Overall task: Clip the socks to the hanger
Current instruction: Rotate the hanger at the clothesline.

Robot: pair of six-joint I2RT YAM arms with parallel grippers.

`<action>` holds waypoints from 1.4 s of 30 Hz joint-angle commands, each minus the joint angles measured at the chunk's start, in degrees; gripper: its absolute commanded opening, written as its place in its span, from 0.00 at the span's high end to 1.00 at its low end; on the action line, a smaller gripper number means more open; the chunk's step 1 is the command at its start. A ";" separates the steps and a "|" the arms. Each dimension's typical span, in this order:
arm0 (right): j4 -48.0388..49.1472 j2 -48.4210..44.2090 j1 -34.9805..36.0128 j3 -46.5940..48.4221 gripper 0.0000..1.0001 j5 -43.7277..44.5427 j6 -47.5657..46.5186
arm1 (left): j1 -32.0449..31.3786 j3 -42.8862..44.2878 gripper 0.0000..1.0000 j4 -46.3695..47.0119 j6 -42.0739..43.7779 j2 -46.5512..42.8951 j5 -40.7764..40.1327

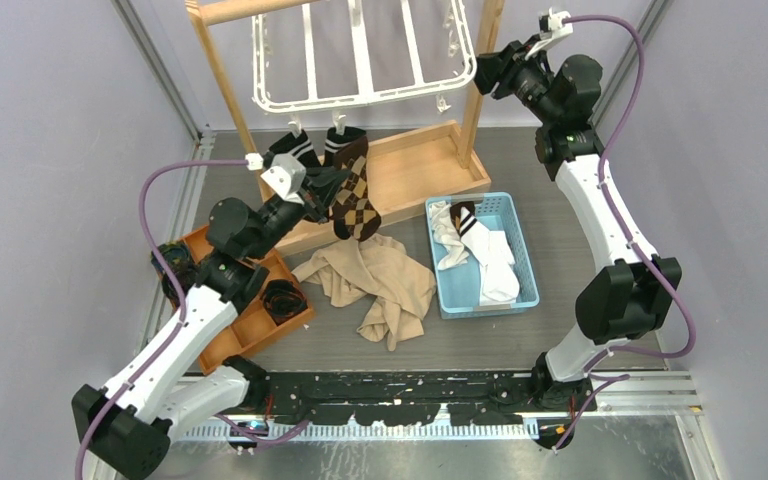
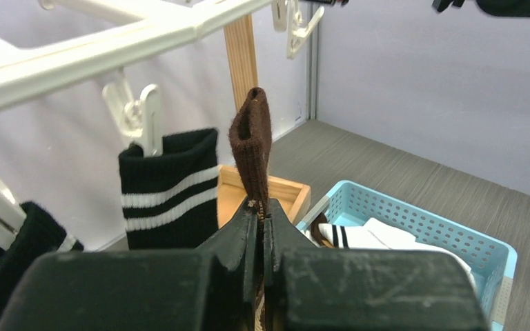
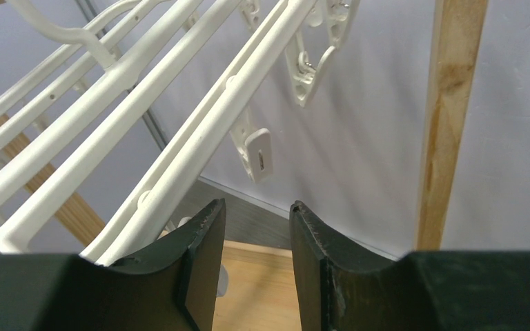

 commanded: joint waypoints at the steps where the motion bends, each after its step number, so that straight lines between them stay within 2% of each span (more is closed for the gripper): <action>1: 4.29 -5.56 0.30 -1.74 0.55 -2.95 1.58 | -0.10 -0.61 1.00 -1.14 0.15 -4.06 1.99; 9: 3.44 -9.80 2.60 -5.29 0.55 -4.61 0.75 | -0.10 -2.73 1.00 -2.55 -0.99 -7.63 3.77; 21: -5.43 -13.16 11.14 -5.56 0.55 -1.95 -7.55 | -0.10 -4.07 1.00 -5.98 0.17 -10.59 1.58; 33: -19.01 -10.72 18.90 1.30 0.55 4.25 -18.08 | -0.10 -4.43 1.00 -12.07 3.80 -13.48 -3.04; 42: -35.25 -6.71 24.13 13.00 0.55 13.14 -30.48 | -0.09 -4.18 1.00 -12.16 5.12 -11.06 -5.52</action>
